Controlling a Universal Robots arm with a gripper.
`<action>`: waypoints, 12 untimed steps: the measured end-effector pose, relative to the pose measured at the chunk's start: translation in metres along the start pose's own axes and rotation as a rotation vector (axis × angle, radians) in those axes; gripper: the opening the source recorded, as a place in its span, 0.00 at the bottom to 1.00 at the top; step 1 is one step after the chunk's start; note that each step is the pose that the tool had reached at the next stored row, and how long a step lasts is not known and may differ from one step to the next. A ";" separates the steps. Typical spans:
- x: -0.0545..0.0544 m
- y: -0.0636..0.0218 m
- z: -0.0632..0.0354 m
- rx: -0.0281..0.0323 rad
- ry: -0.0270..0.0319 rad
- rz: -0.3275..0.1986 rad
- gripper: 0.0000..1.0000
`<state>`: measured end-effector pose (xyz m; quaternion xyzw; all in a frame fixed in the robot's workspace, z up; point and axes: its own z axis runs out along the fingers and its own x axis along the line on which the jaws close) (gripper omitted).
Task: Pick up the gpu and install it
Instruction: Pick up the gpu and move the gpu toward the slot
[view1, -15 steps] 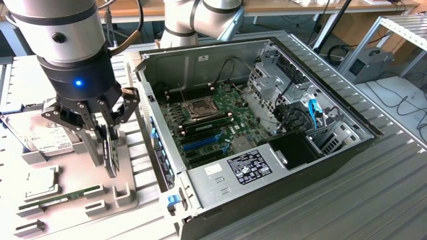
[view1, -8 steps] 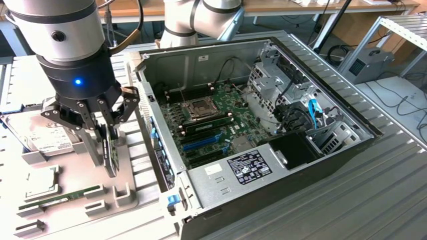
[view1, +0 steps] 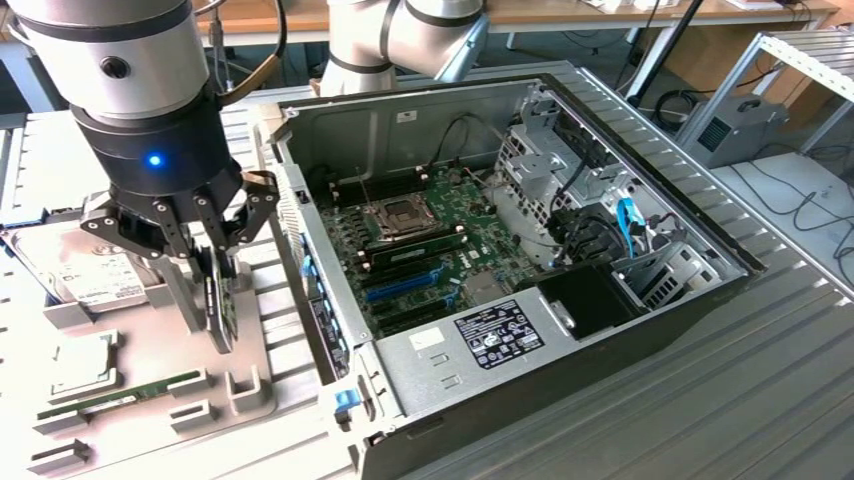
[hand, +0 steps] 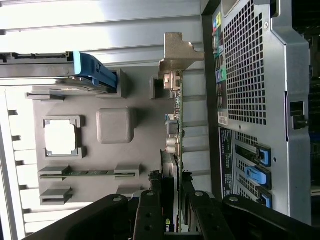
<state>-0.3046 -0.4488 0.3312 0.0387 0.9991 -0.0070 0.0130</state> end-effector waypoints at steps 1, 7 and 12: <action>0.000 0.0000 -0.0003 0.0001 0.0001 0.000 0.26; 0.000 0.0000 -0.0024 0.0001 0.0001 0.000 0.26; 0.000 -0.0001 -0.0043 0.0000 0.0000 0.000 0.26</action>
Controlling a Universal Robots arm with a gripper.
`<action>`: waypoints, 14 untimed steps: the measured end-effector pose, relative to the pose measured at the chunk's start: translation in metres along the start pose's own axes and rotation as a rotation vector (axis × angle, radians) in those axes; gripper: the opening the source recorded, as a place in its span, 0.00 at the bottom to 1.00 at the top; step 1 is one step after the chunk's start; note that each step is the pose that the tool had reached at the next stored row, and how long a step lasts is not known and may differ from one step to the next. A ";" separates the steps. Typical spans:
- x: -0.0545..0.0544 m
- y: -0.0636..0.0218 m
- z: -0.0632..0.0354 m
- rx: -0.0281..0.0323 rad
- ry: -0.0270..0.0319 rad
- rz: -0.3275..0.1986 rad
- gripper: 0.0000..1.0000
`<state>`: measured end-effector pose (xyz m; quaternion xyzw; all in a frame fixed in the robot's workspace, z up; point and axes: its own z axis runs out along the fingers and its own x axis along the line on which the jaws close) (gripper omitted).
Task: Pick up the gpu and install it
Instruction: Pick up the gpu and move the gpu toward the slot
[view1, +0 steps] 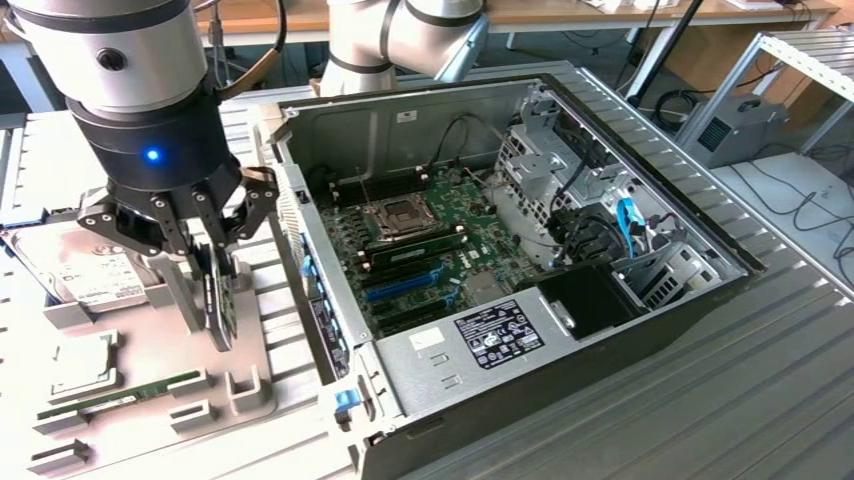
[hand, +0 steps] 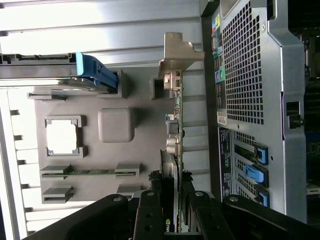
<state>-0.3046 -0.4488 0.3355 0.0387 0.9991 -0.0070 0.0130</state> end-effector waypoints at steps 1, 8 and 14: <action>0.000 0.0000 -0.0003 0.0000 0.0000 0.000 0.26; 0.000 -0.0001 -0.0081 0.0001 0.0000 0.000 0.26; 0.000 -0.0002 -0.0150 0.0000 0.0000 0.000 0.26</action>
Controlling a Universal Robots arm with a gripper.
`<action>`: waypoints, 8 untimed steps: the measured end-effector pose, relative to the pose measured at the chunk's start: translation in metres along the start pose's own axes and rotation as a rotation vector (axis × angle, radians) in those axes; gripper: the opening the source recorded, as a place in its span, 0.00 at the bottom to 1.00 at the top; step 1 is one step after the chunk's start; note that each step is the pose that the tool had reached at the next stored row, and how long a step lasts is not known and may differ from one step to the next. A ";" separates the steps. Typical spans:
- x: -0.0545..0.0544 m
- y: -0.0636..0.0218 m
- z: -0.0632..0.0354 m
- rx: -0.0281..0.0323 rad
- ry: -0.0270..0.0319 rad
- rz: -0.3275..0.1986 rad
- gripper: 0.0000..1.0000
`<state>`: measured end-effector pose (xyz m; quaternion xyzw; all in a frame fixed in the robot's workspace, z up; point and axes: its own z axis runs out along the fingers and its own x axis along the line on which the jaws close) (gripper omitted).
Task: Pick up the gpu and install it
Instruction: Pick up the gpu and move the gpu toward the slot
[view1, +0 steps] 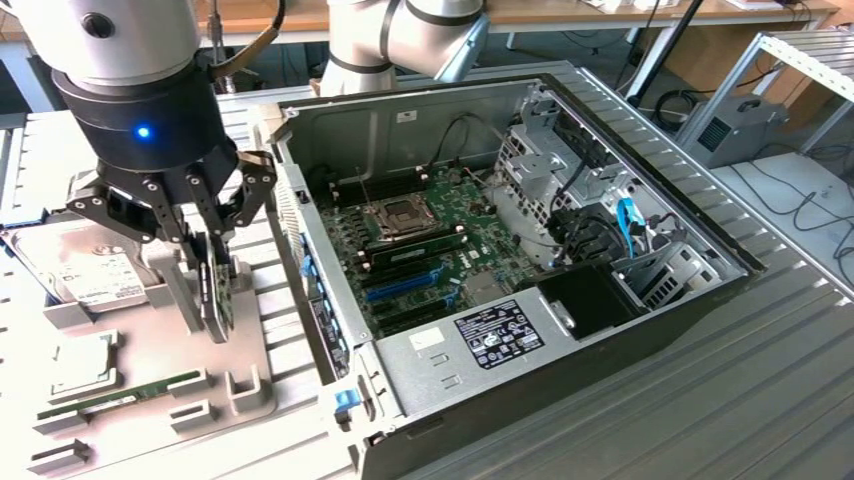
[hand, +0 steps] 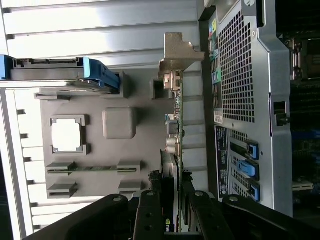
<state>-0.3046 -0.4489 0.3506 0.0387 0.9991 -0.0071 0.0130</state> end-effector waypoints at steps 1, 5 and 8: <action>0.000 0.0000 -0.0017 0.0000 -0.0001 0.000 0.26; 0.000 -0.0002 -0.0117 -0.0001 0.0000 0.000 0.26; 0.000 -0.0002 -0.0160 -0.0001 0.0000 0.000 0.26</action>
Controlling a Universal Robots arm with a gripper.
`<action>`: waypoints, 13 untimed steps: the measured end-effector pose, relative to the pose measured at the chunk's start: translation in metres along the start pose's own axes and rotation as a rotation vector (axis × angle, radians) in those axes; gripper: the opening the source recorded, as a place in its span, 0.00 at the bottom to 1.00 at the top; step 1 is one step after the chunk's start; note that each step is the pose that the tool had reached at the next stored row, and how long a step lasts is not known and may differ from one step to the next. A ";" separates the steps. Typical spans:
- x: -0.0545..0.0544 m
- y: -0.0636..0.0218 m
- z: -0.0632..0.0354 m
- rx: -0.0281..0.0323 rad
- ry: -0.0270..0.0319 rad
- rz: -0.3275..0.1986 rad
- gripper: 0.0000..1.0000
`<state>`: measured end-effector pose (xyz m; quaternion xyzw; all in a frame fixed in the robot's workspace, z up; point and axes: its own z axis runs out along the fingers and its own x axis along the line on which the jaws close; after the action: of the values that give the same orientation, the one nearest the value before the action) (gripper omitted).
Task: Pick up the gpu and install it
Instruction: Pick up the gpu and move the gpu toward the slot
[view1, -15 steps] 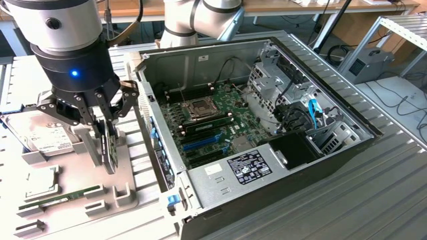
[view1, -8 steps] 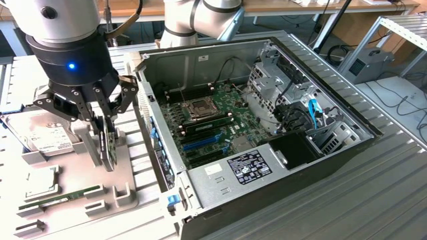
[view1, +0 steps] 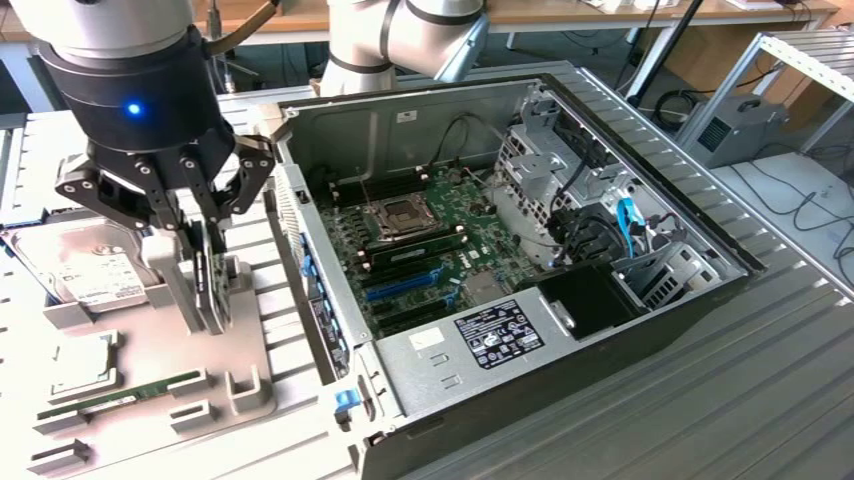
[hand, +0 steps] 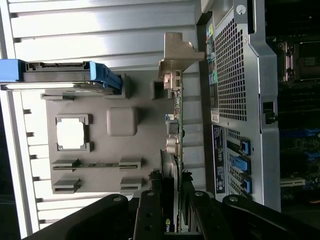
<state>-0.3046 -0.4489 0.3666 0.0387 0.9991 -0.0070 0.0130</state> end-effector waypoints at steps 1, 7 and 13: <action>0.000 0.0000 -0.0034 -0.0001 0.0000 0.000 0.26; 0.000 -0.0001 -0.0060 0.0000 0.0002 0.000 0.26; 0.000 -0.0001 -0.0075 -0.0002 0.0000 0.000 0.26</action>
<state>-0.3046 -0.4489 0.3740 0.0387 0.9991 -0.0069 0.0130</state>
